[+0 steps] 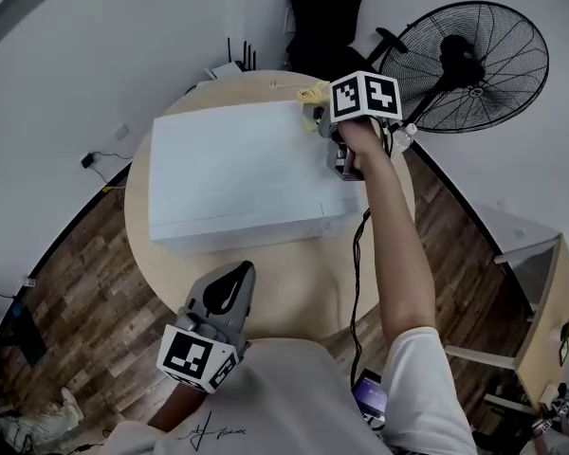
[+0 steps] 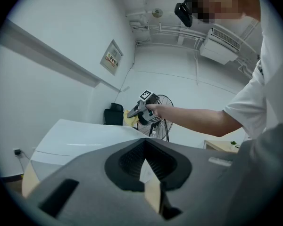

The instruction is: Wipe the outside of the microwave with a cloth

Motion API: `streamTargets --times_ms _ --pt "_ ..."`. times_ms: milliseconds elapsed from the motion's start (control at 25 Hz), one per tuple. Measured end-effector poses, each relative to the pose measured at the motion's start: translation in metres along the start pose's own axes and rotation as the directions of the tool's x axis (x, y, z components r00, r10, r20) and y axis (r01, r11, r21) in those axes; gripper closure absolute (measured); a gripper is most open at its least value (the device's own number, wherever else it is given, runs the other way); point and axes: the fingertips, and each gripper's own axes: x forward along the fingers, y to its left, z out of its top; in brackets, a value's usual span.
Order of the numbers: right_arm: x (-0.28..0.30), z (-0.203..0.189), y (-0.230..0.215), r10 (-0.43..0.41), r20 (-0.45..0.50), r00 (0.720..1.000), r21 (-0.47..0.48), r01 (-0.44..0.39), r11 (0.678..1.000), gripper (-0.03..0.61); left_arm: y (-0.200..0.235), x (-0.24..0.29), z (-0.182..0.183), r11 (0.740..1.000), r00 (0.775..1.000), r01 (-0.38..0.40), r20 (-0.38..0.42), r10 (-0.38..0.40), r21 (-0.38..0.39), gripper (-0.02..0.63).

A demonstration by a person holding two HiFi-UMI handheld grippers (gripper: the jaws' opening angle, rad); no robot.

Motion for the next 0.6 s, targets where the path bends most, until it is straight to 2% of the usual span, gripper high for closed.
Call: streamTargets --times_ms 200,400,600 --pt "-0.020 -0.009 -0.051 -0.112 -0.037 0.993 0.000 0.112 0.994 0.453 -0.002 0.003 0.001 1.000 1.000 0.008 -0.008 -0.008 0.007 0.620" --pt "-0.023 -0.023 -0.080 -0.182 -0.102 0.978 -0.018 0.182 0.983 0.452 -0.001 0.007 -0.001 1.000 1.000 0.006 -0.016 -0.006 0.015 0.620" --pt "-0.012 -0.031 -0.084 -0.199 -0.130 0.971 -0.020 0.198 0.980 0.453 0.002 0.006 0.001 1.000 1.000 0.003 -0.019 -0.002 0.025 0.620"
